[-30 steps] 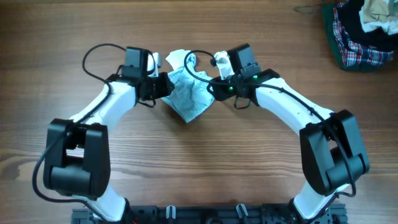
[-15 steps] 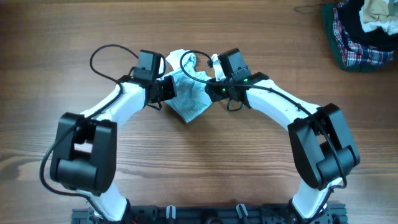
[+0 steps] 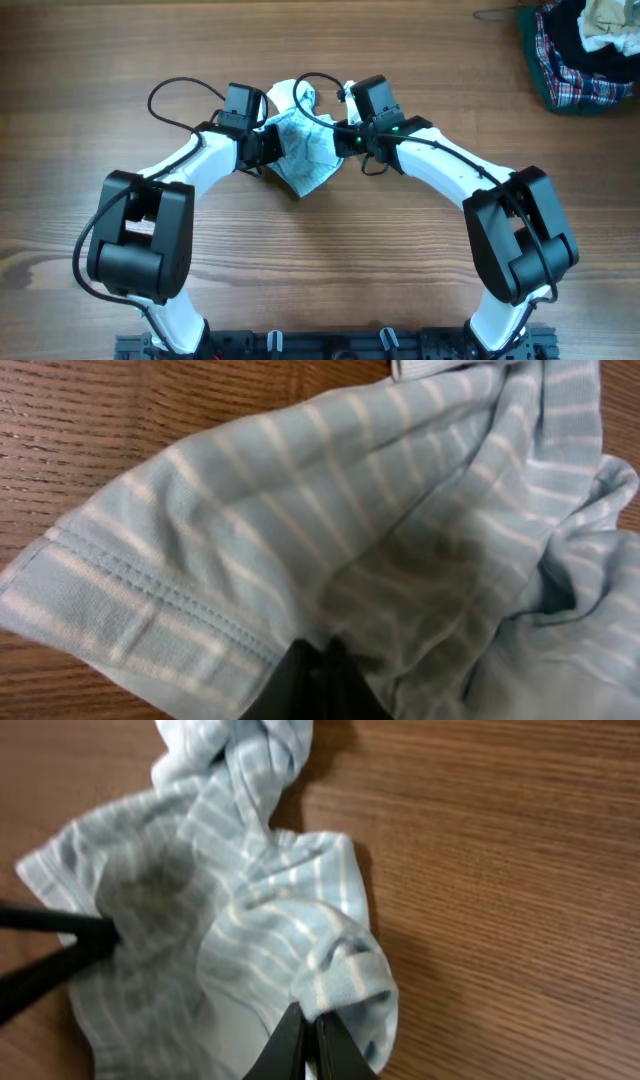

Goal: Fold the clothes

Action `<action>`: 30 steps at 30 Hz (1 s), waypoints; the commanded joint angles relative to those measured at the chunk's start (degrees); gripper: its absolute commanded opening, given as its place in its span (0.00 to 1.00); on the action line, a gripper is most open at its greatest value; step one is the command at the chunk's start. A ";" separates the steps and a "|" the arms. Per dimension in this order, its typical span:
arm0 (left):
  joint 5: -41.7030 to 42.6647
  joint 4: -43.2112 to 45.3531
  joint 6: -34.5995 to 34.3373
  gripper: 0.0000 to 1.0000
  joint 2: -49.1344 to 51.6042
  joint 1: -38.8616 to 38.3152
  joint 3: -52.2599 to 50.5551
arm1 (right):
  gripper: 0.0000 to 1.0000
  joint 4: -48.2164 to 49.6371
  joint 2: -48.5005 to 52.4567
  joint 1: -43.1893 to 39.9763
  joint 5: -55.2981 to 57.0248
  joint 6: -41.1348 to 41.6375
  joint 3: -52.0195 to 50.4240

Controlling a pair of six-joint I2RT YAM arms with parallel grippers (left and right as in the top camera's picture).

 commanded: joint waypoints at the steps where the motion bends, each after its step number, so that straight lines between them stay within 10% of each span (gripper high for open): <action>1: -2.12 0.17 -0.98 0.07 1.46 -0.17 -0.87 | 0.04 0.85 0.33 -0.90 0.70 6.80 2.27; 10: -2.71 0.55 -1.09 0.04 1.46 -0.17 -1.68 | 0.04 1.75 0.09 -9.99 6.16 26.82 2.60; 11: -2.71 0.52 -1.42 0.04 1.46 -0.17 -1.68 | 0.12 1.16 0.09 -10.88 6.16 26.82 2.60; 13: -2.71 0.52 -1.42 0.04 1.46 -0.17 -1.68 | 0.66 -1.66 0.07 -11.63 6.14 25.64 2.60; 15: -2.71 0.52 -1.42 0.04 1.46 -0.17 -1.68 | 0.75 -5.25 0.07 -11.63 6.14 22.99 2.60; 26: -2.73 0.52 -1.42 0.04 1.46 -0.17 -1.68 | 0.04 -1.64 0.24 -5.25 -6.58 -18.14 4.28; 30: -2.71 0.13 -1.42 0.04 1.46 -0.17 -1.68 | 0.04 2.97 2.78 -3.63 -7.13 -21.59 4.26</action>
